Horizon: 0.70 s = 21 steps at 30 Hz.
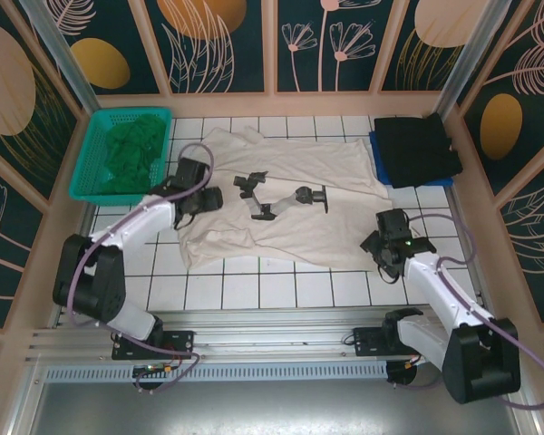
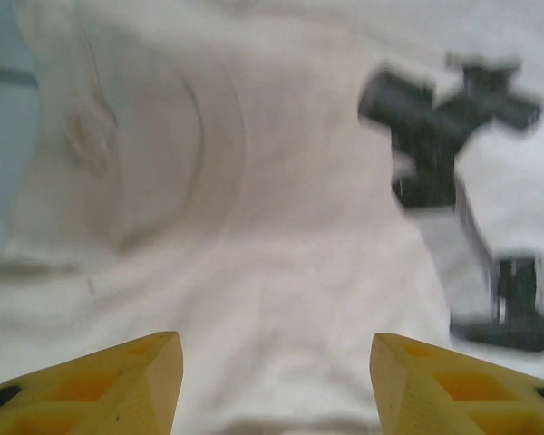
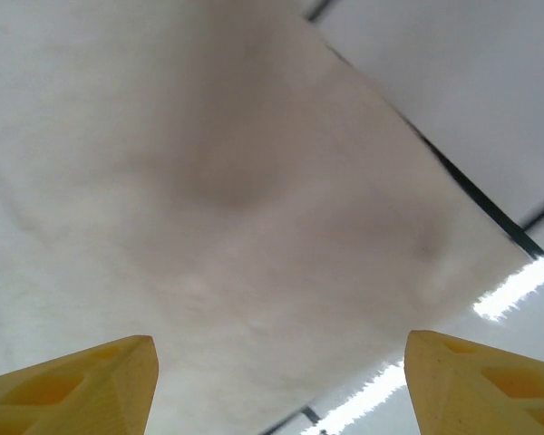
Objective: Fold and stack the t-shirts
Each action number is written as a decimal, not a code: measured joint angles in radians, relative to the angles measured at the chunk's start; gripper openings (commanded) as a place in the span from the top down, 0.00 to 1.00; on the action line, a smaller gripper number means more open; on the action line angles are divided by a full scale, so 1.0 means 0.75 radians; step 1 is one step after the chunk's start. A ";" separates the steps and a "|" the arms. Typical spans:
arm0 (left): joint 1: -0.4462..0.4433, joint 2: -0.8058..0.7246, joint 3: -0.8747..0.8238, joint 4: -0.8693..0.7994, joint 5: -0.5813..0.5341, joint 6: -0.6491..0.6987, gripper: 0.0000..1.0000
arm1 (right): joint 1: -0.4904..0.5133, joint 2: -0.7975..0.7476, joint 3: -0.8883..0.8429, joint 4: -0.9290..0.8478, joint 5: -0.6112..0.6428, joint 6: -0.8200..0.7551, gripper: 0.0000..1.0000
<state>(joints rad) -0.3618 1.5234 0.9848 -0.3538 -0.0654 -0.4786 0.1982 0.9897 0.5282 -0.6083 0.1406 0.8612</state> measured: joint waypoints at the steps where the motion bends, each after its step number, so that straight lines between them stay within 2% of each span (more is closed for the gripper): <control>1: -0.017 -0.031 -0.066 0.002 -0.004 -0.018 0.43 | -0.006 -0.013 -0.010 -0.011 0.002 0.017 0.28; 4: -0.023 -0.085 -0.255 -0.015 -0.021 -0.073 0.42 | -0.021 -0.012 -0.020 -0.033 0.011 0.053 0.29; 6: -0.018 -0.099 -0.328 -0.036 -0.035 -0.099 0.42 | -0.045 -0.009 -0.029 -0.028 0.018 0.056 0.35; 12: -0.017 -0.111 -0.347 -0.007 -0.030 -0.101 0.45 | -0.133 0.030 -0.075 0.024 -0.004 0.047 0.44; 15: -0.017 -0.111 -0.347 0.003 -0.031 -0.094 0.51 | -0.134 0.034 -0.097 0.072 -0.022 0.048 0.50; 19: -0.017 -0.111 -0.343 0.004 -0.030 -0.072 0.69 | -0.135 0.044 -0.123 0.128 -0.050 0.046 0.58; 21: -0.017 -0.112 -0.339 0.003 -0.030 -0.061 0.72 | -0.136 0.055 -0.124 0.144 -0.054 0.043 0.60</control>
<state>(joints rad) -0.3748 1.4395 0.7307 -0.3515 -0.0875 -0.5240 0.0959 1.0313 0.4355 -0.4999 0.1001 0.8936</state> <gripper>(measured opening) 0.296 0.414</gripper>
